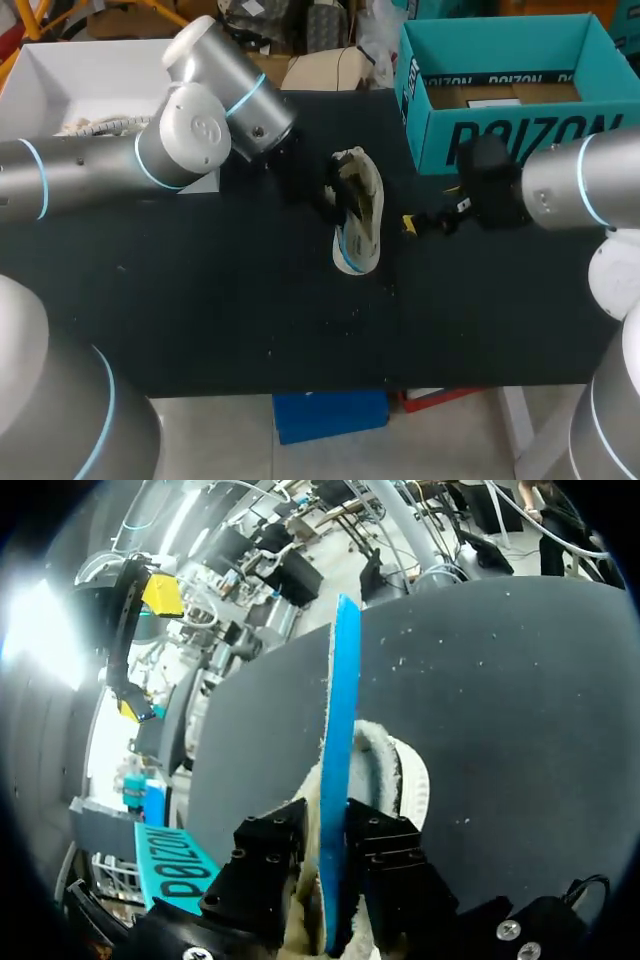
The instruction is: Take the shoe out of the shoebox, open the shoe tongue, remove and reinsert the insole, then place the shoe into the shoebox
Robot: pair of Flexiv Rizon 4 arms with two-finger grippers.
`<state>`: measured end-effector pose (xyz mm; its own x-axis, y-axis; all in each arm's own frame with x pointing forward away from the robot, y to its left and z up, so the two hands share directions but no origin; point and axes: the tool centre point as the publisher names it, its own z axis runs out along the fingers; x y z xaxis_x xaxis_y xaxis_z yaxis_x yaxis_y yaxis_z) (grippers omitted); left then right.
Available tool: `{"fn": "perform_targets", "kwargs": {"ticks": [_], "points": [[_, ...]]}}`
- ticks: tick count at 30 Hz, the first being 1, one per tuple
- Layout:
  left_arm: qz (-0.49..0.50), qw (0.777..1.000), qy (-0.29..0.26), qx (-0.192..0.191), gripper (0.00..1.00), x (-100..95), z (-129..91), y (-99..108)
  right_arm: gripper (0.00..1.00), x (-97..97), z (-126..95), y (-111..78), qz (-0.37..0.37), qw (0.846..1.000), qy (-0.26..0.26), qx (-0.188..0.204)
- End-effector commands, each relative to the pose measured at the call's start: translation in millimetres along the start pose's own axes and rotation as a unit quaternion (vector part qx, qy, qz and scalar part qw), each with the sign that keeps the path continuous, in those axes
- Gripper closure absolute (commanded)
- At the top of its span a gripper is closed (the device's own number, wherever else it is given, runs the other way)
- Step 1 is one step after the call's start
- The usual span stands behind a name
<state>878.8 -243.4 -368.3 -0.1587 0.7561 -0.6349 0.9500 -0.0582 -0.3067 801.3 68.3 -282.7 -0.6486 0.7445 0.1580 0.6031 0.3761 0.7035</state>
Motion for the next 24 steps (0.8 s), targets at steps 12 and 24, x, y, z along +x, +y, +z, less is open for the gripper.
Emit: {"fn": "perform_targets", "kwargs": {"ticks": [12, 24], "points": [[0.006, 0.999, 0.033, 0.018, 0.54, 6.8, -17, -50, 0.0, 0.4, 0, 0.6, 0.0, 1.0, 0.0, 0.001], [0.003, 0.998, 0.044, 0.055, 1.0, 11.5, 2, -63, 0.0, 0.4, 0, 0.6, 0.0, 1.0, 0.0, 0.001]]}}
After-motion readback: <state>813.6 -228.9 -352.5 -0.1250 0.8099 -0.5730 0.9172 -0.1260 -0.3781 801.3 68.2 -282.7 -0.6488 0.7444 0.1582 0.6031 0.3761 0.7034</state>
